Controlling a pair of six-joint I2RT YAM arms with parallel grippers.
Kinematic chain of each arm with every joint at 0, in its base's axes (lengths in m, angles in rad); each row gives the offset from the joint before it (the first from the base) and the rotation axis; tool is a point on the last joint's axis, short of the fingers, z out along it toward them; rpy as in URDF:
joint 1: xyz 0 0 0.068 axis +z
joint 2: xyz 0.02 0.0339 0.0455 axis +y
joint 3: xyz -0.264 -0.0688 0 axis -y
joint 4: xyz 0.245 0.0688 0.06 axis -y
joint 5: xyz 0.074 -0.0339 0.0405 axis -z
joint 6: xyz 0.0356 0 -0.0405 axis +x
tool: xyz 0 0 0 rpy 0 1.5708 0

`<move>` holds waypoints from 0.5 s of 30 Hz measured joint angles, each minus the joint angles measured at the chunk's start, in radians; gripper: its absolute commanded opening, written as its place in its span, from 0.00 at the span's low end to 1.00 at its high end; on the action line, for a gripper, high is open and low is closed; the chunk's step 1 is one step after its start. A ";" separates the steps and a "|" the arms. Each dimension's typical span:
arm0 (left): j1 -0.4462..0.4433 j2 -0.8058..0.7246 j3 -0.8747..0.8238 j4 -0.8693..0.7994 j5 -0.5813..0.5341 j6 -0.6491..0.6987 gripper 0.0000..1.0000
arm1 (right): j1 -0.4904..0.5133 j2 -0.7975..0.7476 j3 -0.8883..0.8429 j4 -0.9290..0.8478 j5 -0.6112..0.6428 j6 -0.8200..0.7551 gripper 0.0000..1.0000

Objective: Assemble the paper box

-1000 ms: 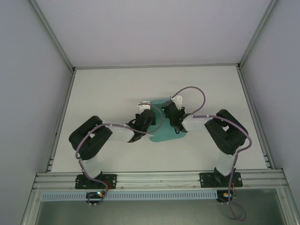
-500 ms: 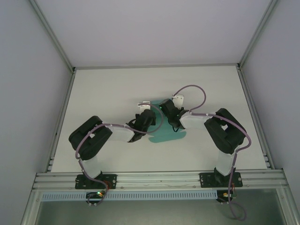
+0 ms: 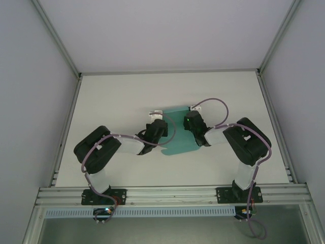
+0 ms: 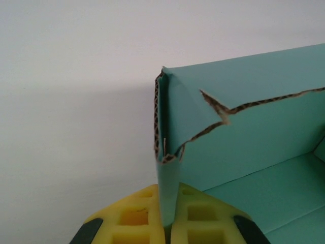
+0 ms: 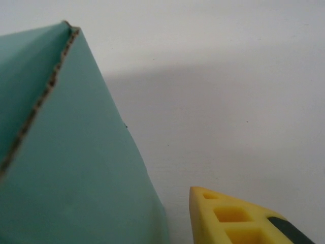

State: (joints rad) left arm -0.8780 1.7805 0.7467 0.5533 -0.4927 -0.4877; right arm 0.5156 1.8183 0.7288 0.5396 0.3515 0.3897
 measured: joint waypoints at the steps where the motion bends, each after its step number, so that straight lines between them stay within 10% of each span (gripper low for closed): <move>1: 0.002 -0.002 0.000 0.000 0.000 0.003 0.00 | -0.003 -0.001 -0.001 0.004 -0.013 -0.016 0.27; 15: 0.016 -0.003 0.000 -0.015 -0.014 0.013 0.00 | -0.018 -0.203 -0.101 0.010 -0.201 -0.126 0.86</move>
State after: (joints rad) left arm -0.8623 1.7779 0.7467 0.5381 -0.5064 -0.4747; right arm 0.4973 1.6154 0.6281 0.5491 0.1509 0.2638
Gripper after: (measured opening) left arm 0.062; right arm 0.827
